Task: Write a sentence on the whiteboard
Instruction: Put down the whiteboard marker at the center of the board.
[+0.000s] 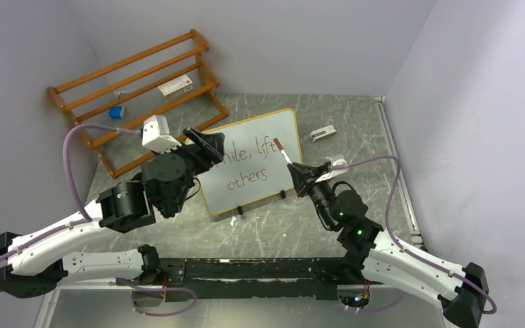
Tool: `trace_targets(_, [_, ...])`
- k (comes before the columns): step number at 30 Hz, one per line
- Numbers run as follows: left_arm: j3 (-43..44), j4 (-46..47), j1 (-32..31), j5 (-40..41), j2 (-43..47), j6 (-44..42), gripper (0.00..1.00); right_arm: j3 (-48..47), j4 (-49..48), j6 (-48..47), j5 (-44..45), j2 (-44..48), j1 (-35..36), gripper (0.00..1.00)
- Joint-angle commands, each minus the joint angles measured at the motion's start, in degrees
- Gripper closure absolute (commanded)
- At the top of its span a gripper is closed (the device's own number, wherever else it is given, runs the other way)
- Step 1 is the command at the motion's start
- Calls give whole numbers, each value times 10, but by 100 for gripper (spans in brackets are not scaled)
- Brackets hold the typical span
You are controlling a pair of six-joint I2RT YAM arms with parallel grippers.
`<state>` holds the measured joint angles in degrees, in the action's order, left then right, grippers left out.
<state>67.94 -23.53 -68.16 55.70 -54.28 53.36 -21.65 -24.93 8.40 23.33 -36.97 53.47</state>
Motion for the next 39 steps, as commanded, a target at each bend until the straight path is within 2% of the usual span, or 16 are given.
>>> trace_targets(1, [18, -34, 6, 118, 16, -157, 19, -41, 124, 51, 149, 6, -3, 100])
trace_targets(5, [-17, -9, 6, 187, 57, -263, 9, -41, 217, 136, 260, 31, -6, 100])
trace_targets(8, [-71, 39, 6, 220, 108, -357, 6, -40, 305, 212, 332, 31, -12, 100])
trace_targets(11, [-126, 70, 6, 223, 159, -402, 2, -40, 367, 278, 351, 13, -23, 100])
trace_targets(14, [-158, 66, 7, 202, 199, -420, 2, -40, 397, 322, 333, -15, -45, 100])
trace_targets(18, [-141, -38, 7, 204, 232, -357, 2, -34, 401, 352, 290, -69, -93, 100])
trace_targets(22, [-146, -92, 7, 217, 249, -328, 2, -16, 369, 363, 226, -103, -161, 100])
trace_targets(29, [-144, -103, 9, 215, 255, -332, 2, -9, 354, 400, 116, -189, -265, 100])
trace_targets(33, [-155, -76, 23, 206, 253, -363, 2, 0, 353, 427, 86, -220, -286, 99])
trace_targets(34, [-160, -64, 30, 202, 252, -375, 2, 1, 355, 432, 85, -222, -287, 98])
trace_targets(39, [-168, -55, 70, 179, 239, -388, 2, 2, 376, 439, 83, -207, -289, 71])
